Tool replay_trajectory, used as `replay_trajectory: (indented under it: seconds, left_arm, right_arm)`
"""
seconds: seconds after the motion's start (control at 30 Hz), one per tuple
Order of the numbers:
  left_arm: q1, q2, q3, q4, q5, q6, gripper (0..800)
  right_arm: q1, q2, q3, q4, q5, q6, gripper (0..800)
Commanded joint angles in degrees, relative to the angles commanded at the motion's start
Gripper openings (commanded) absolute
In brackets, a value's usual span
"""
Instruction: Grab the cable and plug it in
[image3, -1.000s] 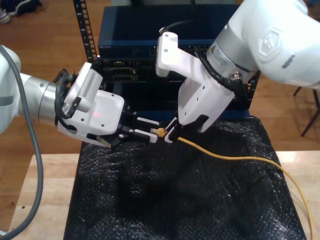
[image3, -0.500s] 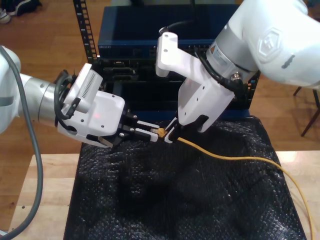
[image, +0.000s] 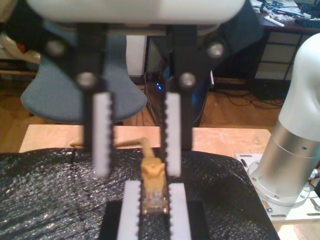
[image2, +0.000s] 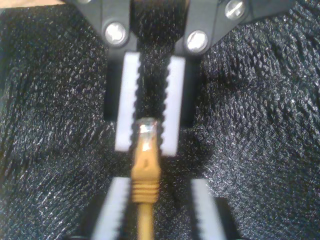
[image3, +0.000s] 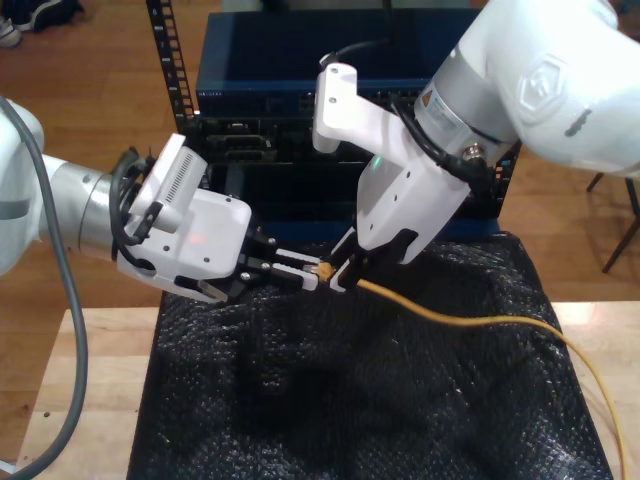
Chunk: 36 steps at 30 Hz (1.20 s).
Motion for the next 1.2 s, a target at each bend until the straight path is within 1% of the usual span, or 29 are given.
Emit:
replay_trajectory:
  seconds: [0.1,0.3,0.33,0.43,0.7,0.93,1.07,1.2]
  left_arm:
    - [0.0,0.0,0.0,0.09,0.0,0.0,3]
    - [0.0,0.09,-0.53,-0.09,0.09,-0.88,3]
    - [0.0,0.09,-0.62,-0.18,0.0,-1.32,3]
    - [-0.09,0.44,-0.79,-0.18,0.18,-1.85,3]
    - [-0.09,3.43,-2.81,-0.35,2.73,-3.69,3]
    - [-0.09,7.82,-5.71,-0.26,7.82,-6.86,5]
    - [-0.09,8.97,-6.07,-0.35,9.05,-7.21,6]
    - [-0.09,9.49,-6.15,-0.88,9.85,-7.3,6]
  right_arm:
    - [-0.18,-0.26,-0.09,-0.09,0.0,-0.88,656]
    - [-0.26,-1.58,-0.18,-0.35,0.09,-2.81,789]
    - [-0.26,-2.2,-0.26,-0.35,0.09,-3.25,797]
    - [-0.26,-3.69,-0.09,-0.26,0.0,-5.54,798]
    - [-0.35,-6.59,-0.26,-0.35,0.0,-7.21,799]
    - [-0.35,-7.21,0.35,-0.97,0.0,-7.12,799]
    - [-0.26,-8.7,0.44,-1.05,-0.09,-7.21,799]
    - [-0.35,-11.34,0.62,-1.23,-0.26,-7.3,799]
